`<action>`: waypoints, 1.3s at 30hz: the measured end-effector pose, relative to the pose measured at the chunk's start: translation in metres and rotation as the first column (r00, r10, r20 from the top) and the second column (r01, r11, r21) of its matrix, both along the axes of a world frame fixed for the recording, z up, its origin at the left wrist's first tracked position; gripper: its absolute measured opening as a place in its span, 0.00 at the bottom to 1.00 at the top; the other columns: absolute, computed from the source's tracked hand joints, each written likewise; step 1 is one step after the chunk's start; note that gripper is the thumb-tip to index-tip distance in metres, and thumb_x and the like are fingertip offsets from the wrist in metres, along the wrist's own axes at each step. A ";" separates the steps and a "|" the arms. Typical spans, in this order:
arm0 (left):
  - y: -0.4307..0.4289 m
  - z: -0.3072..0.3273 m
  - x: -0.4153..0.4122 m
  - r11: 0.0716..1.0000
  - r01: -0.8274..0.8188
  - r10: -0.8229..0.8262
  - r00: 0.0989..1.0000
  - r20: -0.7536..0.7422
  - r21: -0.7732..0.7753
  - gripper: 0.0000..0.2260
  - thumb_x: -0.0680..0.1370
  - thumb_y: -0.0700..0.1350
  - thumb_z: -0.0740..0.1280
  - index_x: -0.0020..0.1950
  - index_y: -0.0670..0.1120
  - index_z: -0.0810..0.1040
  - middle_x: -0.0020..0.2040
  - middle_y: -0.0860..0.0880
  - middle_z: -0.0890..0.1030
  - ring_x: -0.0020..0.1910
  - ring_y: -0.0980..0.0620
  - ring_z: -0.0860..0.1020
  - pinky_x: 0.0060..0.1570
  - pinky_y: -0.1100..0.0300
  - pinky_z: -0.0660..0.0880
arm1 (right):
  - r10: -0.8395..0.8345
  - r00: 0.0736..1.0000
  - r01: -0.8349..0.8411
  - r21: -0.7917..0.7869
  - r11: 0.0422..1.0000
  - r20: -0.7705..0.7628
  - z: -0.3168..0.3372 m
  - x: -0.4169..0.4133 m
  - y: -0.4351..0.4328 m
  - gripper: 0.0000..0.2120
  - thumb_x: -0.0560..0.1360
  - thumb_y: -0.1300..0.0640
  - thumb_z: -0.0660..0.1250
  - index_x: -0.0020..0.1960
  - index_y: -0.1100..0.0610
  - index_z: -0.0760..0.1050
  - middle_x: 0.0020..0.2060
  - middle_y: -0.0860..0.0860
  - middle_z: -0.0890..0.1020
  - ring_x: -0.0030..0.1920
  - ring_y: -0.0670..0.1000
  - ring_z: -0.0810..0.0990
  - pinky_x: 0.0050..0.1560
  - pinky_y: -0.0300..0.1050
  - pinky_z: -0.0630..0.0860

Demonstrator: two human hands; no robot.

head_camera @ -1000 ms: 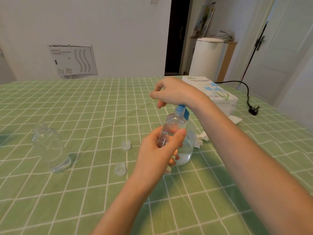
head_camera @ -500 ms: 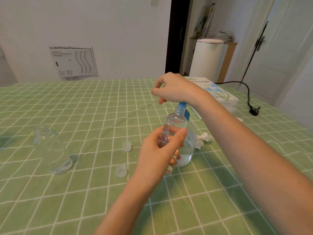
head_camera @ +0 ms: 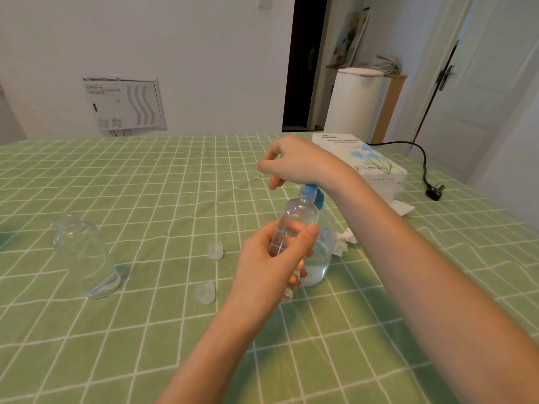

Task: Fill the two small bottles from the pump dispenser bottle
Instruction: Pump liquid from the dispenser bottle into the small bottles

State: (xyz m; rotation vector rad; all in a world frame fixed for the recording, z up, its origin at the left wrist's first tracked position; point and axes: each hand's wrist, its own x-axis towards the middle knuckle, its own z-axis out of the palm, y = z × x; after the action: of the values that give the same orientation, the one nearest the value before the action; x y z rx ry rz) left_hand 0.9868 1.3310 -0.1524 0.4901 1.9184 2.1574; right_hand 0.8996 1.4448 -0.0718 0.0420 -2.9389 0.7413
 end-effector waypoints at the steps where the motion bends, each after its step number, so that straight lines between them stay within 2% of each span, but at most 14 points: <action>1: 0.000 0.000 0.000 1.000 0.000 0.000 1.000 0.000 0.000 0.09 0.71 0.52 0.69 0.44 0.46 0.79 0.30 0.50 0.77 0.24 0.58 0.73 0.22 0.68 0.69 | -0.001 1.000 0.001 -0.001 1.000 0.001 0.000 0.000 0.000 0.15 0.77 0.53 0.61 0.54 0.63 0.79 0.37 0.50 0.85 0.51 0.54 0.83 0.40 0.40 0.73; 5: 0.000 0.000 0.000 1.000 0.011 -0.011 1.000 -0.015 0.003 0.10 0.71 0.51 0.69 0.45 0.45 0.79 0.29 0.54 0.78 0.24 0.59 0.73 0.23 0.67 0.70 | 0.000 1.000 0.000 -0.002 1.000 -0.006 -0.001 -0.001 0.001 0.15 0.77 0.53 0.61 0.54 0.62 0.79 0.37 0.49 0.84 0.51 0.54 0.82 0.37 0.37 0.70; 12: 0.000 0.000 -0.001 1.000 0.008 -0.008 1.000 -0.009 0.013 0.09 0.71 0.52 0.69 0.45 0.48 0.80 0.30 0.52 0.78 0.24 0.58 0.74 0.23 0.67 0.69 | 0.019 0.998 -0.018 0.020 1.000 -0.064 0.007 -0.001 0.000 0.11 0.77 0.54 0.61 0.53 0.57 0.77 0.33 0.48 0.83 0.46 0.48 0.82 0.44 0.39 0.74; 16: -0.001 0.000 0.000 1.000 0.008 -0.008 1.000 -0.019 0.007 0.17 0.64 0.59 0.69 0.45 0.49 0.80 0.31 0.51 0.78 0.25 0.57 0.74 0.23 0.68 0.69 | 0.025 0.998 -0.025 0.011 1.000 -0.057 0.009 -0.001 0.000 0.11 0.77 0.53 0.61 0.53 0.57 0.77 0.35 0.48 0.84 0.49 0.52 0.83 0.50 0.45 0.77; 21: -0.001 0.001 -0.001 1.000 0.008 -0.007 1.000 -0.013 0.008 0.16 0.65 0.58 0.69 0.45 0.49 0.80 0.31 0.51 0.78 0.25 0.58 0.74 0.24 0.68 0.69 | 0.023 0.999 -0.022 0.014 1.000 -0.044 0.007 -0.001 -0.001 0.11 0.77 0.53 0.61 0.53 0.57 0.78 0.34 0.48 0.83 0.49 0.51 0.83 0.40 0.37 0.72; 26: 0.000 0.000 0.000 1.000 0.007 -0.008 1.000 0.008 0.011 0.10 0.70 0.52 0.70 0.45 0.46 0.80 0.30 0.53 0.78 0.24 0.58 0.74 0.23 0.67 0.69 | 0.009 1.000 -0.009 -0.002 1.000 -0.018 0.000 -0.001 0.000 0.13 0.77 0.53 0.61 0.53 0.59 0.79 0.33 0.47 0.83 0.44 0.50 0.80 0.38 0.37 0.71; 30: 0.000 -0.001 0.000 1.000 0.011 -0.011 1.000 0.004 0.012 0.10 0.71 0.51 0.69 0.45 0.46 0.80 0.30 0.52 0.78 0.24 0.58 0.73 0.23 0.68 0.70 | 0.007 1.000 -0.007 -0.015 1.000 -0.023 -0.001 -0.002 0.000 0.12 0.77 0.53 0.61 0.52 0.58 0.78 0.34 0.47 0.84 0.49 0.52 0.82 0.39 0.37 0.71; 34: -0.001 -0.001 0.000 1.000 0.020 -0.020 1.000 -0.004 0.002 0.10 0.71 0.52 0.69 0.45 0.47 0.80 0.30 0.54 0.79 0.25 0.58 0.74 0.23 0.67 0.70 | 0.011 0.999 -0.011 0.000 1.000 -0.036 0.000 0.000 0.000 0.12 0.77 0.53 0.61 0.52 0.58 0.78 0.34 0.48 0.84 0.49 0.52 0.82 0.39 0.36 0.71; 37: -0.001 0.000 0.000 1.000 0.023 -0.023 1.000 -0.011 0.003 0.11 0.68 0.55 0.69 0.44 0.48 0.80 0.30 0.54 0.79 0.25 0.58 0.74 0.23 0.67 0.70 | 0.003 0.999 -0.004 -0.012 1.000 -0.048 0.005 0.001 0.000 0.12 0.77 0.53 0.61 0.53 0.58 0.78 0.36 0.49 0.84 0.49 0.51 0.82 0.42 0.37 0.73; 39: -0.001 0.000 0.000 1.000 0.015 -0.015 1.000 -0.013 0.005 0.16 0.64 0.59 0.69 0.44 0.50 0.80 0.29 0.53 0.78 0.24 0.58 0.74 0.23 0.67 0.69 | 0.003 0.998 -0.003 -0.006 1.000 -0.055 0.008 0.000 0.000 0.12 0.77 0.54 0.61 0.54 0.59 0.78 0.36 0.50 0.84 0.49 0.51 0.83 0.48 0.42 0.76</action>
State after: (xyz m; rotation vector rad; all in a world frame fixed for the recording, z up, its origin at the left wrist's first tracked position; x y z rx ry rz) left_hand 0.9869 1.3298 -0.1522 0.5188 1.9108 2.1554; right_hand 0.8994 1.4447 -0.0636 0.0655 -2.8852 0.7379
